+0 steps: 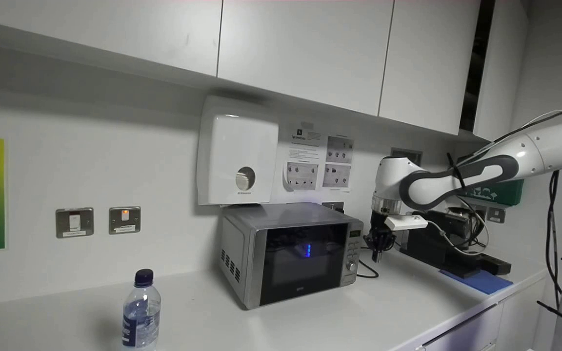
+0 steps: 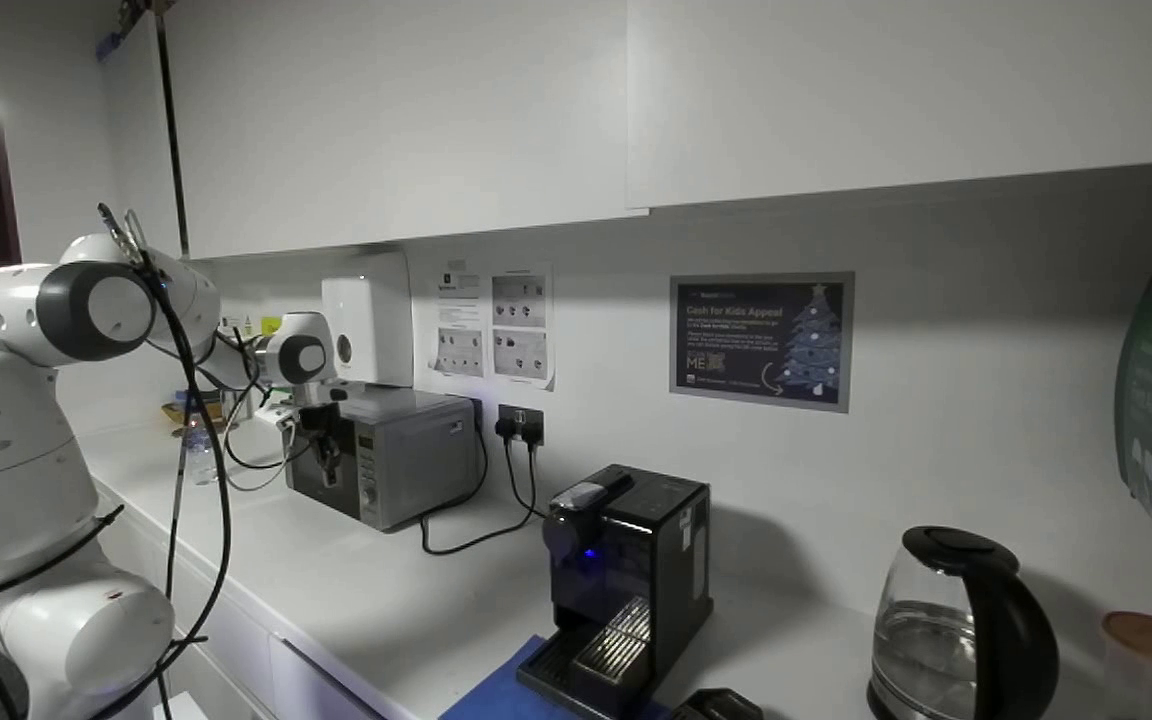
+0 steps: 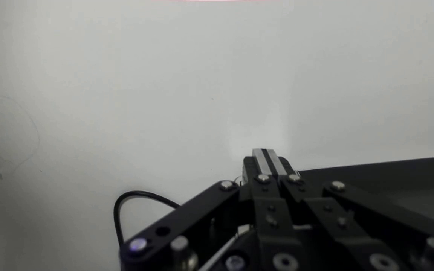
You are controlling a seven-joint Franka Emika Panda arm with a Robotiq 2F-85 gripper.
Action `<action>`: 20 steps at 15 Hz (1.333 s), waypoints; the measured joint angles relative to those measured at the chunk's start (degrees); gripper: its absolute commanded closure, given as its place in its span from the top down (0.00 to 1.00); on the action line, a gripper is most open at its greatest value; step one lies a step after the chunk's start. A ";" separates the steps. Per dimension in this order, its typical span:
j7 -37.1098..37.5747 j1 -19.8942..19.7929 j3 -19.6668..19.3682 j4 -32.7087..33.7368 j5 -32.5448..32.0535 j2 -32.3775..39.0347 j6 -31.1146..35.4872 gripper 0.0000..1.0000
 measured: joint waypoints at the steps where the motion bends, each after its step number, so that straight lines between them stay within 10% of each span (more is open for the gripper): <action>1: 0.02 0.13 0.01 -0.41 0.00 0.00 0.00 0.00; 20: 5.97 0.70 1.61 -2.05 -8.72 -0.58 -0.91 0.01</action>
